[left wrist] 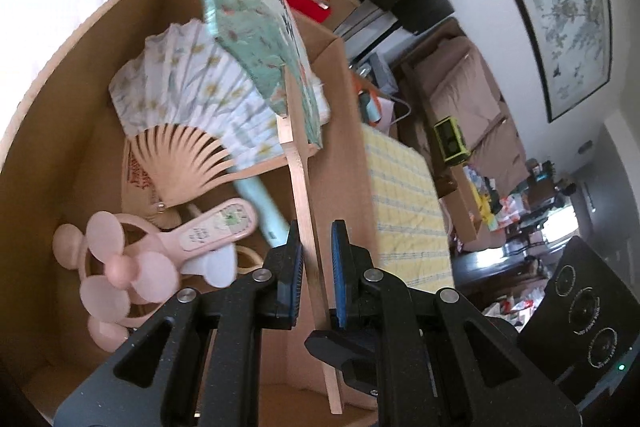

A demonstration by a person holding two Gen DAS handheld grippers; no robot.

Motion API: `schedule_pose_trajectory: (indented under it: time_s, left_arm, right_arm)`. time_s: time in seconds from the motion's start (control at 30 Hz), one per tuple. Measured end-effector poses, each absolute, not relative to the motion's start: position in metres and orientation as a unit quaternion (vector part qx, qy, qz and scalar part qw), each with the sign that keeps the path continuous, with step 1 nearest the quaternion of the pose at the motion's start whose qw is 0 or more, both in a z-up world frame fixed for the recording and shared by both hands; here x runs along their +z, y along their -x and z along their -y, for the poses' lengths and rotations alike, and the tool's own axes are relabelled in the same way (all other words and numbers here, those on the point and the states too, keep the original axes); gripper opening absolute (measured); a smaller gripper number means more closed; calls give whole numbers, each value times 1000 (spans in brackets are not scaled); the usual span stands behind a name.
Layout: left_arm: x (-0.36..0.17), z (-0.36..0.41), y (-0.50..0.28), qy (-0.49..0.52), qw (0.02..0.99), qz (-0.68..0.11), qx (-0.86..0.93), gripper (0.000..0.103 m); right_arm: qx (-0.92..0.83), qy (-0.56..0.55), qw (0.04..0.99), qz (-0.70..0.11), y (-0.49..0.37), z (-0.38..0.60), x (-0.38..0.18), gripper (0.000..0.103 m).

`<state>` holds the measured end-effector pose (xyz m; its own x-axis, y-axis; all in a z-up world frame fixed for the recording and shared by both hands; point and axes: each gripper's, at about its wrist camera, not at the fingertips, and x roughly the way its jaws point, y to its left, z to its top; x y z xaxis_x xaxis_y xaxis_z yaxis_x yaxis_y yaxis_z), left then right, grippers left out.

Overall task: Organize objects
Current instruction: 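Lift the round fan by its handle with both tools into the box, then open both tools to release the round fan in the box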

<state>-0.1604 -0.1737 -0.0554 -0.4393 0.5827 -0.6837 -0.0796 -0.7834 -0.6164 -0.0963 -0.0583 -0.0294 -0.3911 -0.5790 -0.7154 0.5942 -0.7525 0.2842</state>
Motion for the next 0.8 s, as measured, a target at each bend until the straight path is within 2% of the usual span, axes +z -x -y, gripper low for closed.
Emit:
schedule_pose_trajectory:
  time_s: [0.27, 0.63, 0.67, 0.73, 0.77, 0.8]
  left_arm:
    - [-83, 181, 169, 514, 208, 248, 795, 11]
    - [-81, 181, 184, 529, 206, 233, 789, 13]
    - [-80, 182, 184, 530, 203, 232, 790, 16]
    - [-78, 186, 182, 528, 199, 234, 792, 33]
    - [-77, 188, 180, 528, 194, 236, 792, 46]
    - [-76, 191, 178, 528, 189, 236, 794, 53]
  right_arm:
    - [-839, -431, 332, -8, 100, 67, -47, 11]
    - [-844, -434, 316, -1, 108, 72, -42, 12]
    - [-842, -437, 317, 1, 108, 70, -42, 14]
    - [-838, -443, 319, 6, 106, 64, -39, 25]
    - [-838, -442, 319, 5, 105, 60, -37, 29]
    - [-839, -440, 319, 3, 104, 57, -33, 30]
